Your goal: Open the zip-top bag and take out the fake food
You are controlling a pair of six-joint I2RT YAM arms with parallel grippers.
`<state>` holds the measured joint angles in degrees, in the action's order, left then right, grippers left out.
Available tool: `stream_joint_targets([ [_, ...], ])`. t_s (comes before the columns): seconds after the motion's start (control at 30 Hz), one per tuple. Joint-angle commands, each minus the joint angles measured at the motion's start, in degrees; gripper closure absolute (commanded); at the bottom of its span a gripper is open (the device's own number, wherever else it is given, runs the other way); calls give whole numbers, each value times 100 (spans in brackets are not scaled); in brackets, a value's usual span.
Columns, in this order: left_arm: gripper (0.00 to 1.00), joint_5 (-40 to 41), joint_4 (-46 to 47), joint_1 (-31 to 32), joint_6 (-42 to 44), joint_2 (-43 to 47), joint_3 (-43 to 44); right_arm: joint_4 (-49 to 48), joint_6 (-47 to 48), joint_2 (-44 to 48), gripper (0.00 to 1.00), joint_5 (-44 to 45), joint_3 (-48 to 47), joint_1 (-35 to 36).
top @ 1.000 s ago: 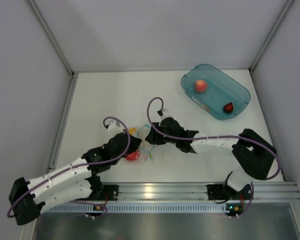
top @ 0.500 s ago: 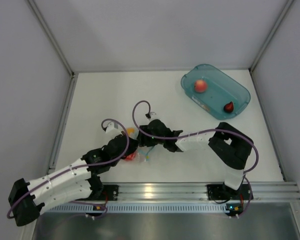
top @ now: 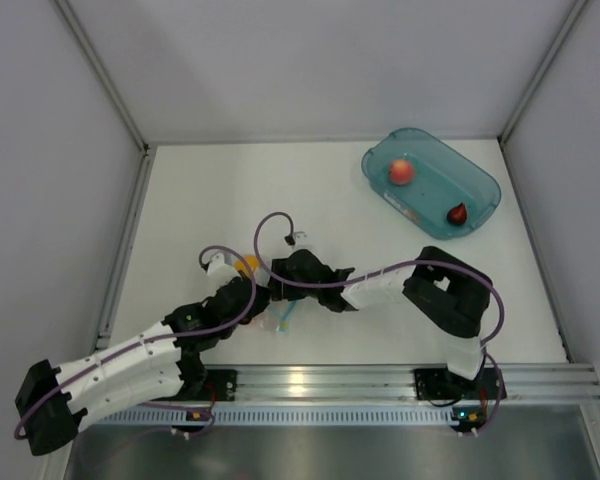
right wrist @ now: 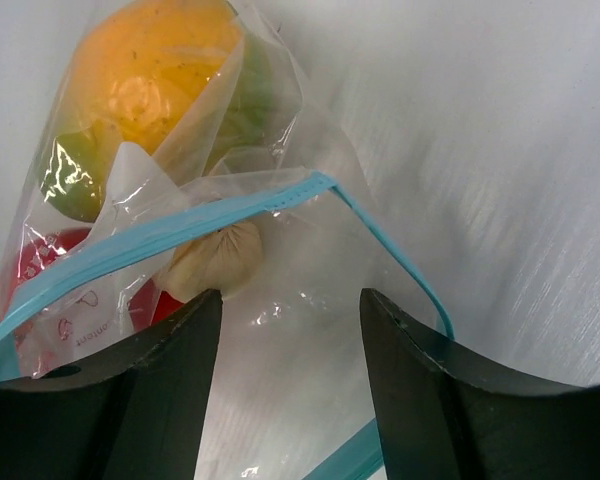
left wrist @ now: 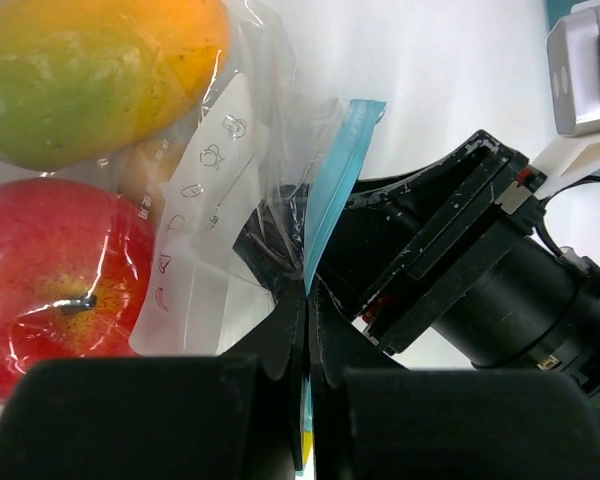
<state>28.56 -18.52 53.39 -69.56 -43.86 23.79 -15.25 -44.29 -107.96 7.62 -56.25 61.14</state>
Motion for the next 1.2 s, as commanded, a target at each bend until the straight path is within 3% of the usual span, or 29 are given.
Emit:
stream_joint_targets([
  [0.0,100,54,349,-4,-111,167,11,-248,-97,125,41,250,87,178],
  [0.13,100,-78,358,-4,4,97,187,-1794,-202,153,48,-619,474,187],
  [0.33,100,-245,428,14,-23,9,503,-2729,-554,381,52,-446,835,196],
  [0.43,100,-368,560,23,-40,-61,609,-2634,-624,425,51,-244,765,196],
  [0.7,100,-878,1385,58,-224,-404,609,-1237,-414,66,35,275,124,214],
  [0.77,100,-1000,1544,58,-260,-448,530,-1314,-448,-49,32,284,132,222],
  [0.93,100,-1080,1747,58,-400,-449,398,-1236,-624,-225,33,599,96,214],
  [1.17,100,-1177,1756,58,-286,-465,451,-1158,-669,590,35,1417,782,231],
])
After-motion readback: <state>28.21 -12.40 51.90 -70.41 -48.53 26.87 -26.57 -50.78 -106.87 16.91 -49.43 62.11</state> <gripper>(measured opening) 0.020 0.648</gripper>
